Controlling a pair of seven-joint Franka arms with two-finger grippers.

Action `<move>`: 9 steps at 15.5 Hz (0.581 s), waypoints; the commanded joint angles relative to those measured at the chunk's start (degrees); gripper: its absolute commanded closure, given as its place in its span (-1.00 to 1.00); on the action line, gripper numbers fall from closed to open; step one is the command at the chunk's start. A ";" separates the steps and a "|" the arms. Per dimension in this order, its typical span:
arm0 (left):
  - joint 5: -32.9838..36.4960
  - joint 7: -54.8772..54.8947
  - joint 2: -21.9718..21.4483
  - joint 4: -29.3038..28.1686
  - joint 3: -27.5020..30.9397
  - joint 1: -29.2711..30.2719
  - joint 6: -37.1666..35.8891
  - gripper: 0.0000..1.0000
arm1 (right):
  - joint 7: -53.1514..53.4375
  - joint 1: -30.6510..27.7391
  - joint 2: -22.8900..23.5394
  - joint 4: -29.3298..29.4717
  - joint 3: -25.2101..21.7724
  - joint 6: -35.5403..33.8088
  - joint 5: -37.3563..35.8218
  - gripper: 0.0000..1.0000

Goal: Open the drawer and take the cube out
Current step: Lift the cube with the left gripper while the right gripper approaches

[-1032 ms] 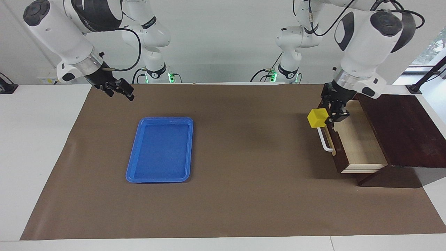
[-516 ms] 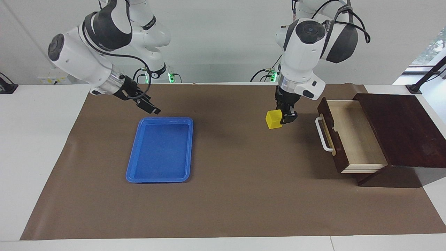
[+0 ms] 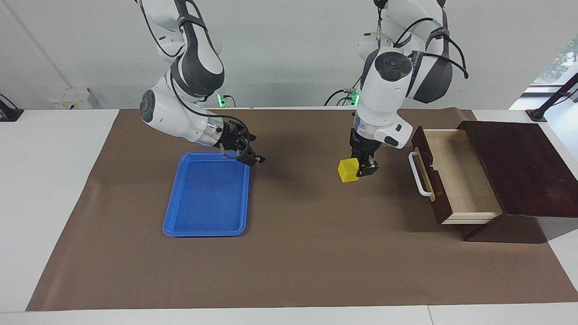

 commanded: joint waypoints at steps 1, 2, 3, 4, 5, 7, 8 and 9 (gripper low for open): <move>1.15 0.20 -0.80 -1.82 0.12 -0.18 1.13 1.00 | 2.63 4.22 3.34 0.64 -0.21 3.79 4.08 -0.98; 1.15 0.21 -0.89 -1.82 0.12 -0.27 0.78 1.00 | 3.68 6.33 5.01 1.78 -0.21 6.16 4.18 -0.98; 1.23 0.21 -0.89 -1.82 0.12 -0.35 0.43 1.00 | 5.26 7.48 6.42 3.01 -0.21 8.18 4.27 -0.98; 1.58 0.29 -0.89 -1.74 0.12 -0.88 0.16 1.00 | 6.84 8.02 8.26 5.11 -0.21 8.72 4.62 -0.98; 1.59 0.38 -0.89 -1.65 0.12 -1.06 0.16 1.00 | 9.64 8.37 11.15 9.22 -0.21 8.81 4.71 -0.98; 1.50 2.65 -0.97 -1.82 -0.06 -1.49 0.16 1.00 | 15.19 10.29 16.78 16.88 -0.30 9.60 3.92 -0.98; 1.50 3.97 -1.06 -1.74 0.03 -2.28 -0.01 1.00 | 15.73 10.83 17.93 17.95 -0.30 10.83 3.92 -0.98; 1.50 5.29 -1.15 -1.82 0.03 -2.38 -0.45 1.00 | 15.73 11.01 18.64 18.22 -0.13 12.40 4.01 -0.98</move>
